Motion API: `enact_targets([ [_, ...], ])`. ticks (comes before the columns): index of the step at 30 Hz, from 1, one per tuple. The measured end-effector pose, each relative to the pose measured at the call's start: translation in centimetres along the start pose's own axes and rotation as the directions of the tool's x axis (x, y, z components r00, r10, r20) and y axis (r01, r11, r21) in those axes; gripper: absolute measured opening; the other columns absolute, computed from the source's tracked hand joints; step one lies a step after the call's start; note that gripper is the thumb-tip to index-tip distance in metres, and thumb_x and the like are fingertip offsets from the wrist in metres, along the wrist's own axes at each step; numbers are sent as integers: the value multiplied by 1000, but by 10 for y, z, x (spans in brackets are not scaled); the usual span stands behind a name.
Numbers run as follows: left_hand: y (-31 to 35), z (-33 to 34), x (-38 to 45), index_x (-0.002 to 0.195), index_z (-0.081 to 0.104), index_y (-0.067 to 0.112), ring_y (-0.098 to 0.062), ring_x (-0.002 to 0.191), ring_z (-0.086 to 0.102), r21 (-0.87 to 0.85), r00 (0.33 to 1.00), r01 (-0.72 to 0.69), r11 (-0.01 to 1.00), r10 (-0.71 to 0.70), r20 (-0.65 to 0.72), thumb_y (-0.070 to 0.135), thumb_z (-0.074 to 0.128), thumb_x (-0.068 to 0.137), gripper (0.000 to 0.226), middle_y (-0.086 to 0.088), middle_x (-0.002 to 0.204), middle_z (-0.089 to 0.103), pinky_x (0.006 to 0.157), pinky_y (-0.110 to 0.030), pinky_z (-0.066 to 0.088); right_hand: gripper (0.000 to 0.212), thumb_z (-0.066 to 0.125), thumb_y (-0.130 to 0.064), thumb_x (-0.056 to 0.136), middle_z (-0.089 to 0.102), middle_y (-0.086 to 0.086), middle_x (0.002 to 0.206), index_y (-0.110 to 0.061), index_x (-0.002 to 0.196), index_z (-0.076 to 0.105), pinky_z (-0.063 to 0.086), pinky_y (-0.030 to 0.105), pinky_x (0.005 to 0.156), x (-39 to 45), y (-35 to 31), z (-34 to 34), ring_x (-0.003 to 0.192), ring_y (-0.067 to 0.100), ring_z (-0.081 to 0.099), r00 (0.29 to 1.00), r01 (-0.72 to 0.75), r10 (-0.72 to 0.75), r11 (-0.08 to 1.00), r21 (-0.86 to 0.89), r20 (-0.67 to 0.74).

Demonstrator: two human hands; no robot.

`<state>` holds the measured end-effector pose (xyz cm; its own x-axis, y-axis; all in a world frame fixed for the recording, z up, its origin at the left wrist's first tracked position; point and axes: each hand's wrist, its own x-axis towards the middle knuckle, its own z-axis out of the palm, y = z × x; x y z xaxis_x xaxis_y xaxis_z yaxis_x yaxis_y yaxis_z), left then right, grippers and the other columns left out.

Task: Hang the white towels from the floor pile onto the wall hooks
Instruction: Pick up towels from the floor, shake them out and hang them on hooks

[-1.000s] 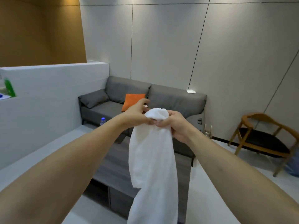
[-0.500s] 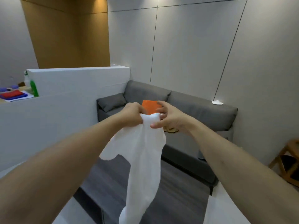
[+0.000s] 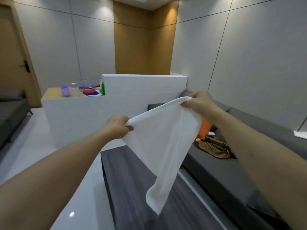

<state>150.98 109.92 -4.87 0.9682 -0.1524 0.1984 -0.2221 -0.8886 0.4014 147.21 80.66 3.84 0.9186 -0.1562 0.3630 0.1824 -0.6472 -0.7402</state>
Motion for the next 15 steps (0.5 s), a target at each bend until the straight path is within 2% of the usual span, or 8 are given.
enact_targets([
  [3, -12, -21, 5, 84, 69, 20, -23, 81, 61, -82, 986, 74, 994, -85, -142, 39, 70, 84, 19, -5, 84, 66, 77, -36, 53, 11, 78, -18, 73, 66, -3, 64, -18, 65, 70, 50, 26, 54, 24, 13, -13, 61, 13, 63, 1000, 7, -6, 998, -66, 14],
  [6, -16, -42, 25, 65, 61, 26, -18, 71, 56, 7, 966, 72, 997, -68, -249, 43, 72, 81, 27, 0, 71, 62, 64, -31, 44, 11, 80, -24, 74, 63, -3, 65, -17, 72, 72, 43, 25, 54, 51, 20, -1, 65, 15, 61, 998, 50, -40, 982, -181, 56],
  [8, -22, -51, 44, 69, 63, 25, -16, 72, 54, 29, 957, 79, 996, -67, -282, 44, 72, 81, 24, 4, 71, 58, 67, -32, 46, 17, 80, -32, 74, 67, -2, 72, -17, 78, 74, 50, 29, 60, 73, 23, 13, 71, 17, 64, 996, 67, -49, 966, -248, 77],
  [11, -39, -54, 79, 88, 71, 25, -20, 81, 56, 80, 954, 100, 992, -73, -290, 47, 71, 82, 23, 3, 78, 57, 77, -38, 53, 25, 79, -41, 73, 70, 2, 79, -18, 78, 73, 56, 38, 71, 109, 29, 38, 75, 21, 65, 994, 66, -32, 931, -359, 101],
  [13, -56, -52, 109, 86, 70, 27, -21, 81, 55, 105, 954, 109, 988, -75, -289, 48, 70, 82, 22, 2, 78, 58, 74, -37, 52, 26, 78, -44, 74, 69, 1, 77, -19, 72, 70, 54, 36, 68, 139, 32, 60, 74, 20, 63, 993, 76, -30, 900, -430, 113],
  [15, -72, -48, 137, 75, 64, 28, -19, 76, 52, 124, 951, 130, 984, -88, -295, 48, 69, 83, 23, 4, 74, 57, 65, -32, 44, 26, 77, -42, 77, 65, -1, 70, -22, 65, 66, 48, 31, 57, 167, 33, 84, 69, 18, 61, 991, 90, -34, 882, -463, 128],
])
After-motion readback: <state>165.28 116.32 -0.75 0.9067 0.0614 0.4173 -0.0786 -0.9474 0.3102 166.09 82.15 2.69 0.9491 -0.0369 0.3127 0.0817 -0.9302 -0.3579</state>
